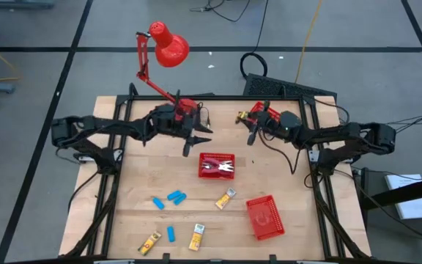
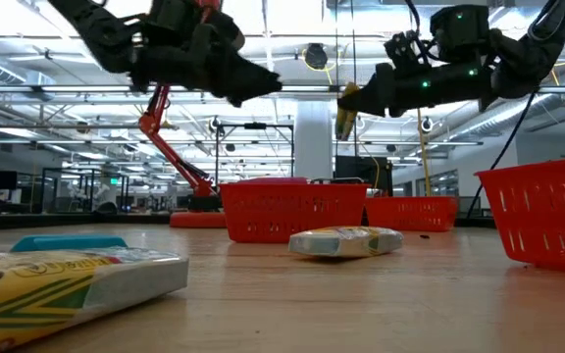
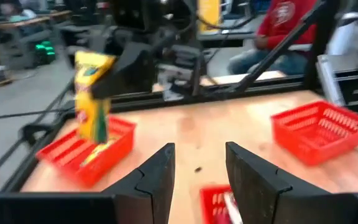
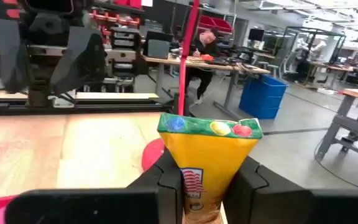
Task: Pick & Place School Supplies
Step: Put the yellow crayon box into the top red bin
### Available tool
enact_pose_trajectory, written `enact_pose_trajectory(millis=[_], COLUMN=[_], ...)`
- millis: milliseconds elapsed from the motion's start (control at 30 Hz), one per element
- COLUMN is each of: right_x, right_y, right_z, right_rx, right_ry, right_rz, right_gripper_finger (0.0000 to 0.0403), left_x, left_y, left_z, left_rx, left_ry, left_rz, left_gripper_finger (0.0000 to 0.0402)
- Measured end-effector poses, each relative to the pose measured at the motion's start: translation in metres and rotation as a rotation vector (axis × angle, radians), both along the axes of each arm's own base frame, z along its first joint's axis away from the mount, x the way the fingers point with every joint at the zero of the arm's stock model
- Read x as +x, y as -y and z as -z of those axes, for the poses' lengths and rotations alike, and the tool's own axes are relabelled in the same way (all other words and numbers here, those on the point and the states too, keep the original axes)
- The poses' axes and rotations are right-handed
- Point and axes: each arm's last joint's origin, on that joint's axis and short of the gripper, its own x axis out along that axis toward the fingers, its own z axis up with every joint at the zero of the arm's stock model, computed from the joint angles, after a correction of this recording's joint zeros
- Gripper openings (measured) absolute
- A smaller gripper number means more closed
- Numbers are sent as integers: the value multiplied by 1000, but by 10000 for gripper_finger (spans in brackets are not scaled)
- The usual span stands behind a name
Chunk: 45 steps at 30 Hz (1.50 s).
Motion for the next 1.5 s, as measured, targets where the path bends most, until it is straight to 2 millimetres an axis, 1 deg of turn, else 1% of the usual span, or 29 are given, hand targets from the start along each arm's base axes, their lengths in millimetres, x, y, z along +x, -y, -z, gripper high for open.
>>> enact_pose_trajectory(millis=[133,200,400,567,633,833,1000,1133,1200,1367,1433,1500], right_x=[-17,-27,-51,-62,-66,-71,-72,-70,-70,-72,-72,-74], right_y=[16,25,48,62,67,79,84,82,82,80,77,74], right_z=[4,9,31,43,49,66,76,77,77,79,82,86], right_rx=[10,37,120,159,183,234,287,315,335,393,407,422], right_ry=[-13,-22,-68,-100,-124,-166,-164,-154,-145,-129,-134,-144], right_rz=[93,146,265,331,328,365,364,361,361,369,367,365], right_gripper_finger=[54,54,54,54,54,54,54,54,78,171,196,212], left_x=[-23,-33,-47,-45,-45,-44,-44,-44,-44,-45,-45,-45], left_y=[6,12,28,34,35,36,36,36,35,35,35,35], left_z=[8,13,20,20,18,17,17,17,18,18,19,19], left_rx=[4,-9,-2,28,37,40,41,41,41,45,44,43], left_ry=[-1,-11,-13,-8,9,18,17,17,16,7,6,-1], left_rz=[-77,-82,-133,-155,-156,-163,-163,-163,-165,-166,-166,-166], left_gripper_finger=[147,147,147,147,147,147,147,147,147,147,147,147])
